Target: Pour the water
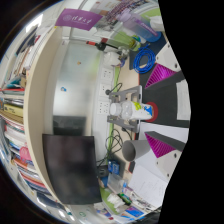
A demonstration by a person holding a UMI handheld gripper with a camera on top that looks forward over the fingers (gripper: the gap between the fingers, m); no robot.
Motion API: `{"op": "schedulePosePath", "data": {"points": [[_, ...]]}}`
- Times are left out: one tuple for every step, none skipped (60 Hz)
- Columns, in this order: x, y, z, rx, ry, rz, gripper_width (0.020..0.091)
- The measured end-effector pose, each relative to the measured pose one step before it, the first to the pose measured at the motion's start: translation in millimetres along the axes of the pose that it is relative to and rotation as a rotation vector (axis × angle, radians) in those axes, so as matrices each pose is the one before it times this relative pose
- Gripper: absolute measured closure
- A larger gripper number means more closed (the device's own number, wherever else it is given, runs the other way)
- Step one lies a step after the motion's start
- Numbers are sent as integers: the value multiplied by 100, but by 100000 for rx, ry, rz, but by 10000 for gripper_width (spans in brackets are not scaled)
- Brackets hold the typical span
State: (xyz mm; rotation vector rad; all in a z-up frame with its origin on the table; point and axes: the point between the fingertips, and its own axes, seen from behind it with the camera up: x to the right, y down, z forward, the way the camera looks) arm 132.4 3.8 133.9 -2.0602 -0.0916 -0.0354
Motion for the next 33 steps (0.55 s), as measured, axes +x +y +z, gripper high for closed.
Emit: {"op": "schedulePosePath", "data": {"points": [[-27, -442, -503, 546, 787, 1046, 250], [-17, -423, -466, 802, 414, 1079, 247], [-59, -410, -413, 806, 256, 978, 250], [-85, -373, -394, 718, 64, 858, 250], [-64, -348, -355, 740, -38, 641, 251], [-70, -348, -393, 783, -74, 554, 249], [-26, -306, -343, 601, 2, 391, 250], [15, -208, -313, 343, 199, 442, 249], [57, -192, -301, 155, 382, 658, 248], [123, -198, -303, 215, 527, 655, 248], [148, -219, -280, 360, 655, 431, 249], [143, -230, -242, 510, 642, 261, 247], [-28, -163, -245, 475, 804, 202, 248], [168, -179, -181, 461, 329, 157, 247], [89, -132, -191, 342, 394, 151, 248], [91, -114, -173, 261, 326, 45, 248], [77, -80, -179, 188, 227, -145, 249], [68, -88, -152, 158, 160, -144, 249], [74, -64, -154, 138, 165, -180, 249], [66, -55, -130, 29, 172, -332, 249], [102, -71, -138, -58, 431, -490, 249], [88, -37, -81, -63, 349, -392, 252], [5, 13, -71, 0, 329, -152, 251], [93, -62, -44, 68, 314, 48, 251], [77, -58, -44, 16, 241, 113, 252], [55, -45, -14, -36, 163, 42, 253], [23, -19, -6, -80, 85, -25, 254], [15, -31, -3, -46, -15, -87, 254], [2, -74, 23, 30, 18, -105, 256], [-2, -36, 28, -39, -162, -19, 254], [-26, -19, 57, -138, -227, 88, 254], [-33, -46, 42, -151, -203, 61, 254], [-21, -17, 53, -165, -184, 131, 254]]}}
